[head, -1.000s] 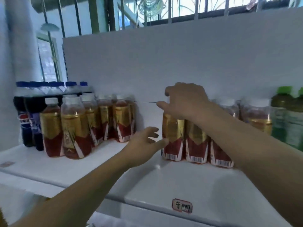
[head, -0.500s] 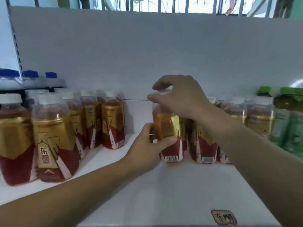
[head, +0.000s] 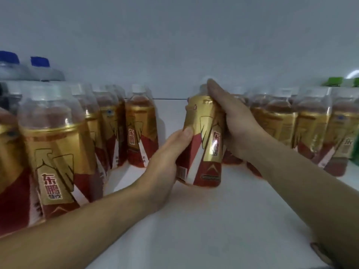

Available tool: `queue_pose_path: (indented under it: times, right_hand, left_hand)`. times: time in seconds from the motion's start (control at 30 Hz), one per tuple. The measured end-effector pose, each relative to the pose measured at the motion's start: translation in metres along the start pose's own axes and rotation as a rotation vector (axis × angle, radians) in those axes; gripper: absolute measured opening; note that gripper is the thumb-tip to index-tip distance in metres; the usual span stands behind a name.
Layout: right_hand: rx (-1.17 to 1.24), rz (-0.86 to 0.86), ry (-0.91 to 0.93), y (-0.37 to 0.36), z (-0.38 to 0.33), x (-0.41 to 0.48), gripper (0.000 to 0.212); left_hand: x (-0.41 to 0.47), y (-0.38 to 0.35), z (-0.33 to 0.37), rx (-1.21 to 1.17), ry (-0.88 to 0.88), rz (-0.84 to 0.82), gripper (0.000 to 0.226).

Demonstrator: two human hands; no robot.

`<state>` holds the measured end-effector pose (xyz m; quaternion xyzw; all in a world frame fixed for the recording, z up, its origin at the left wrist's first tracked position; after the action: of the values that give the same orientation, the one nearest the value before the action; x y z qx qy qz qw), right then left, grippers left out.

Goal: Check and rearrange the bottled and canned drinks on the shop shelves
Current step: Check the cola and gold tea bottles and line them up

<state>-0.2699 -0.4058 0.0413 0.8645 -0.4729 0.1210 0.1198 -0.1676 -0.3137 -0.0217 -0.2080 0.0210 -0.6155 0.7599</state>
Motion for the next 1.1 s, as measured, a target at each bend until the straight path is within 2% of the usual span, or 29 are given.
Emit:
queue_pose_path:
  times: [0.1,0.2,0.27,0.33,0.4,0.47,0.53,0.57,0.6,0.67,0.73,0.8,0.83,0.87,0.93,0.97,1.0,1.03,1.07,1.1]
  right_hand:
    - [0.014,0.115,0.034,0.007,0.007,-0.004,0.047]
    - [-0.096,0.177,0.144,0.007,0.005,-0.005,0.058]
    - [-0.034,0.118,0.149,0.004,0.003,-0.005,0.057]
    - [0.073,0.000,0.065,0.000,0.003,-0.007,0.053]
    - [0.097,-0.103,-0.035,-0.002,0.007,-0.012,0.059]
    - [0.057,-0.121,-0.057,-0.004,0.009,-0.014,0.063]
    - [0.018,-0.044,-0.043,-0.005,0.008,-0.012,0.070]
    - [0.010,0.010,-0.027,-0.004,0.006,-0.011,0.081]
    - [0.013,0.061,-0.002,-0.002,0.005,-0.009,0.092]
    - [0.057,0.081,0.044,0.001,0.002,-0.006,0.101]
    - [0.156,-0.029,0.052,-0.001,0.004,-0.007,0.086]
    - [0.191,-0.149,0.045,-0.005,0.005,-0.012,0.062]
    - [0.185,-0.168,0.044,-0.006,0.005,-0.013,0.055]
    - [0.168,-0.145,0.048,-0.006,0.005,-0.015,0.053]
    - [0.078,-0.010,0.076,-0.003,0.003,-0.013,0.061]
    - [0.023,0.060,0.115,0.000,0.001,-0.011,0.068]
    - [-0.015,0.113,0.158,0.002,0.000,-0.010,0.075]
    - [-0.024,0.132,0.181,0.003,0.001,-0.010,0.081]
    - [0.002,0.113,0.170,0.002,0.003,-0.010,0.089]
    - [0.050,0.066,0.126,-0.001,0.006,-0.009,0.095]
  left_hand:
    - [0.003,-0.011,-0.004,0.085,0.009,-0.112,0.041]
    - [-0.004,-0.019,-0.008,0.163,0.070,-0.075,0.058]
    - [-0.015,-0.013,-0.007,0.097,0.052,-0.060,0.059]
    - [-0.013,-0.011,-0.006,-0.002,0.070,-0.080,0.053]
    - [-0.012,-0.011,-0.003,-0.053,0.089,-0.083,0.057]
    - [-0.023,-0.014,0.002,-0.066,0.138,-0.089,0.061]
    - [-0.029,-0.015,0.007,-0.085,0.112,-0.088,0.054]
    - [-0.023,-0.019,0.013,-0.051,0.092,-0.088,0.049]
    - [-0.028,-0.016,0.013,-0.040,0.060,-0.179,0.046]
    - [-0.026,-0.004,0.015,-0.251,0.063,-0.238,0.049]
    - [-0.023,-0.005,0.014,-0.275,0.082,-0.308,0.054]
    - [-0.031,-0.012,0.010,-0.273,0.211,-0.130,0.063]
    - [-0.032,-0.013,0.005,-0.284,0.270,-0.094,0.065]
    - [-0.033,-0.010,0.000,-0.255,0.236,-0.110,0.066]
    - [-0.017,-0.008,0.006,-0.166,0.185,-0.077,0.064]
    - [-0.021,-0.001,0.010,-0.160,0.095,-0.145,0.060]
    - [-0.018,0.003,0.009,-0.232,0.040,-0.089,0.055]
    - [-0.012,0.010,0.000,-0.346,0.018,-0.034,0.048]
    - [-0.010,0.011,-0.004,-0.392,0.019,-0.059,0.040]
    - [-0.012,0.011,-0.003,-0.345,-0.010,-0.061,0.034]
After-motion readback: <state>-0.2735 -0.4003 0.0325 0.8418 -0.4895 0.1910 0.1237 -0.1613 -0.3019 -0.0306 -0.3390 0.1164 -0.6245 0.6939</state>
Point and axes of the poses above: each hand's wrist, its own x-axis towards the middle knuckle, its own y-axis out of the back of the hand, z = x × y, the point moved 4 cm from there along x, towards the middle knuckle, and after that the axes turned 13 degrees about -x, right-handed, at the moved point
